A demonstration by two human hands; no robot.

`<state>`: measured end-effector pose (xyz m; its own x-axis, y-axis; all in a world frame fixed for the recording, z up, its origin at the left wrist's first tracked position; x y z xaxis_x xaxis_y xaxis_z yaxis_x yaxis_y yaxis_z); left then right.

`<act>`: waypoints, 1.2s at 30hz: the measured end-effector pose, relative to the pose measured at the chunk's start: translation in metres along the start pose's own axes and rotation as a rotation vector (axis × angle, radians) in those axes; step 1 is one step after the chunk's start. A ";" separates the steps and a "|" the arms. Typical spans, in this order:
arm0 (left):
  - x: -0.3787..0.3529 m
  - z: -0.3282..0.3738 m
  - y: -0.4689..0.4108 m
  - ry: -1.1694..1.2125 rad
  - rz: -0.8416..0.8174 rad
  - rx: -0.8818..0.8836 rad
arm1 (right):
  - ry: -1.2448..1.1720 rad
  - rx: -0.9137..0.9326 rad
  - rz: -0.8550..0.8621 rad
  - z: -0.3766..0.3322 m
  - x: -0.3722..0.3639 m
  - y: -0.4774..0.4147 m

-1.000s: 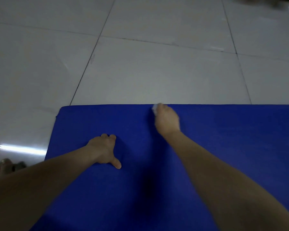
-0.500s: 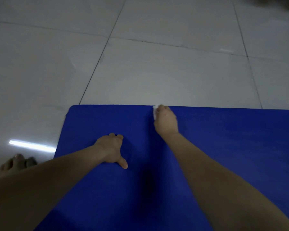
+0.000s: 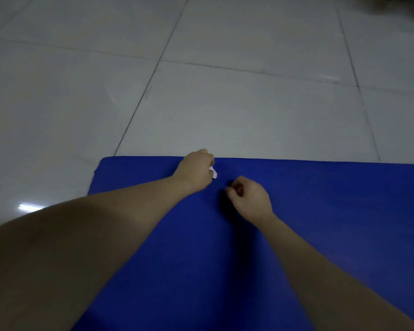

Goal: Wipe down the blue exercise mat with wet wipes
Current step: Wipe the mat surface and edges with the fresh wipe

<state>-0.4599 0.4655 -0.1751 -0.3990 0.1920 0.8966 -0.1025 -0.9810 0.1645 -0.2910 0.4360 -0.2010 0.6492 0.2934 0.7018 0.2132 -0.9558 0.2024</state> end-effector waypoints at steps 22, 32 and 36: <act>0.054 -0.213 0.094 -0.092 0.289 0.717 | 0.207 0.066 -0.140 -0.003 -0.012 -0.005; -0.003 -0.053 0.026 0.190 0.257 0.497 | 0.226 0.064 -0.199 -0.001 -0.016 -0.006; -0.031 0.023 0.012 0.066 0.167 0.234 | 0.228 0.065 -0.194 0.000 -0.017 -0.008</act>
<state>-0.4280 0.4473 -0.1915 -0.4519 0.0215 0.8918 0.1789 -0.9772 0.1142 -0.3039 0.4385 -0.2144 0.4125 0.4516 0.7911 0.3684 -0.8770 0.3085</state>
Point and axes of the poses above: each hand's wrist, its own y-axis away from the middle knuckle, its own x-axis out of the back of the hand, z = x × y, the point moved 6 cm from there along -y, towards the middle knuckle, and after that the axes turned 2 degrees about -y, right-handed, at the moved point
